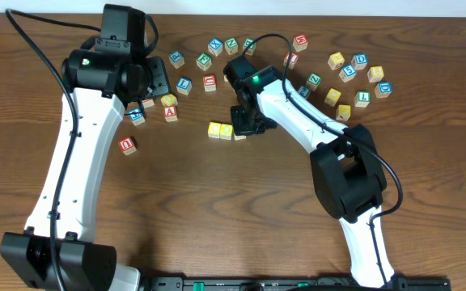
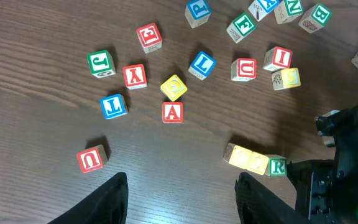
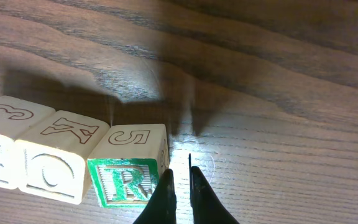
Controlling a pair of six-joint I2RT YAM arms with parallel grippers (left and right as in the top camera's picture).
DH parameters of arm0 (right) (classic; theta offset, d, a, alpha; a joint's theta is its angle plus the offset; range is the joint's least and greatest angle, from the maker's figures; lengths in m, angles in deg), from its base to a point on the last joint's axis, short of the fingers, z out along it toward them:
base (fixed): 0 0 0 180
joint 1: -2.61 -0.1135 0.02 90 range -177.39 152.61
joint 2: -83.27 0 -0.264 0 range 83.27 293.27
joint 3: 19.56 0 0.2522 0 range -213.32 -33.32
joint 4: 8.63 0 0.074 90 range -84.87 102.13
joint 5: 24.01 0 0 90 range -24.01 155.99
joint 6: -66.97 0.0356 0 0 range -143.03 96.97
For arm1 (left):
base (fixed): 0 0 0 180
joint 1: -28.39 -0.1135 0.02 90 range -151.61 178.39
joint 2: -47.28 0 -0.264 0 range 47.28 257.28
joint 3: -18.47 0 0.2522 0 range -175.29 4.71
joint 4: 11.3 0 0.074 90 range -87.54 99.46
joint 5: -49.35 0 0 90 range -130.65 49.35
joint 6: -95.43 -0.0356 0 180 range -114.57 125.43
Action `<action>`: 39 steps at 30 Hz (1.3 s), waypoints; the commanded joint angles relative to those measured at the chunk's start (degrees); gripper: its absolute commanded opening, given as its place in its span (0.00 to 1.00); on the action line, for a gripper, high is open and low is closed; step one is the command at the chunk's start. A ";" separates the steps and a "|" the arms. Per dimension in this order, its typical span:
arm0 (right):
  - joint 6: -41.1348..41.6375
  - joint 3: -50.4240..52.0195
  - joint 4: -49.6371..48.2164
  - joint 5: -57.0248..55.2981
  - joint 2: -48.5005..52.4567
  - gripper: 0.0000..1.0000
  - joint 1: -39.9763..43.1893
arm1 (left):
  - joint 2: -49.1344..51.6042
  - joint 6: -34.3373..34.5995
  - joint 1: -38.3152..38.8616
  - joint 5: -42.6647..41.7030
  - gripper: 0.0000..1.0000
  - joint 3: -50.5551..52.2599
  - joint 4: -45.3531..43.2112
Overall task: Spell out CORL
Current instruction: 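Open the right gripper to release the R block and raise it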
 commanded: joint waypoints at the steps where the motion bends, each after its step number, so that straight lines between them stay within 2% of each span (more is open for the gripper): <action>1: 0.63 0.33 0.13 0.52 0.55 0.04 -0.61 | -0.44 0.09 -0.13 0.15 0.55 -0.39 -0.07; 23: 0.70 0.35 0.02 2.80 0.55 0.04 -0.90 | -0.44 0.11 -0.13 0.13 0.55 -0.39 -0.04; 34: 0.92 0.24 -0.50 2.69 0.55 0.06 -0.98 | -0.44 0.11 -0.13 0.13 0.55 -0.39 0.44; 39: 0.39 -2.58 0.04 2.62 -0.70 0.09 1.16 | -0.44 0.09 -0.13 0.11 0.54 -0.35 0.90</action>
